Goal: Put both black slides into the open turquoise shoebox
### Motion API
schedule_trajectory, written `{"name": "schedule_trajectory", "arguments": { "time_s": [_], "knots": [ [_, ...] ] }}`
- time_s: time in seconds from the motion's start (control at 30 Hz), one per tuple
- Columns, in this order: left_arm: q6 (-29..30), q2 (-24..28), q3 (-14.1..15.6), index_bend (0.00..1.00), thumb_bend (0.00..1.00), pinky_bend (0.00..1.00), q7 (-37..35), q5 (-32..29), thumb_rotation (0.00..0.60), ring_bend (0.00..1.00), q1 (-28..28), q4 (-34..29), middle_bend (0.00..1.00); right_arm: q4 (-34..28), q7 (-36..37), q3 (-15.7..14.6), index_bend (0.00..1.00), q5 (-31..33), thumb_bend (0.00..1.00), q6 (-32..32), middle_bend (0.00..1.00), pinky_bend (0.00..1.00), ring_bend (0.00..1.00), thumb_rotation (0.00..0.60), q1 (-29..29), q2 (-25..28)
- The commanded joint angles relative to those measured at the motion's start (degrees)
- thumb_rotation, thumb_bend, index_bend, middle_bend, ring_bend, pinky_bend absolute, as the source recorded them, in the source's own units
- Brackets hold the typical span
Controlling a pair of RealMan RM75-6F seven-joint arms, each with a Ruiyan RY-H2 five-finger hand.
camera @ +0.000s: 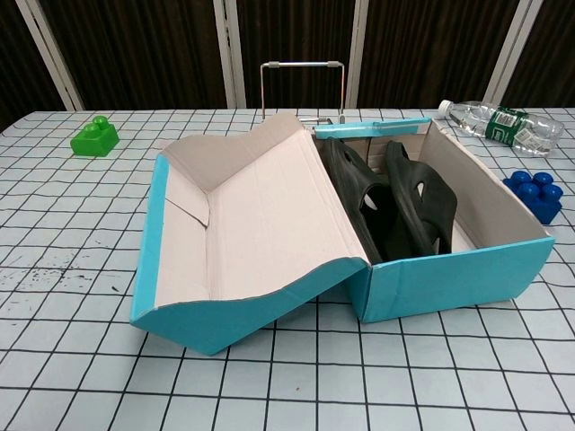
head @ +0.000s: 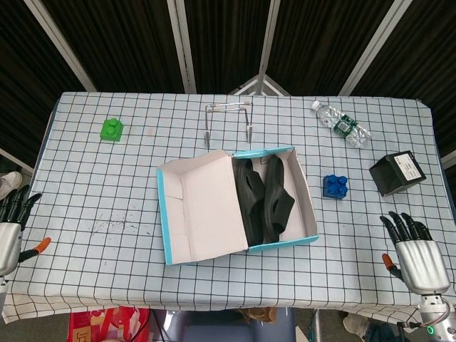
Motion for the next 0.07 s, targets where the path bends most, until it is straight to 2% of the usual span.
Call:
{"name": "schedule_trajectory", "arguments": {
  "time_s": [0.03, 0.07],
  "knots": [
    [-1.31, 0.28, 0.01, 0.13, 0.24, 0.12, 0.86, -1.11, 0.6, 0.0, -0.28, -0.37, 0.0, 0.46, -0.93, 0.66, 0.17, 0.83, 0.32, -0.09, 0.15, 0.21, 0.12, 0.6, -0.3, -0.87],
    [-1.46, 0.25, -0.03, 0.13, 0.24, 0.12, 1.04, -1.26, 0.6, 0.0, -0.35, -0.47, 0.0, 0.44, -1.0, 0.83, 0.17, 0.82, 0.32, -0.08, 0.15, 0.21, 0.12, 0.6, -0.31, -1.05]
  ]
}}
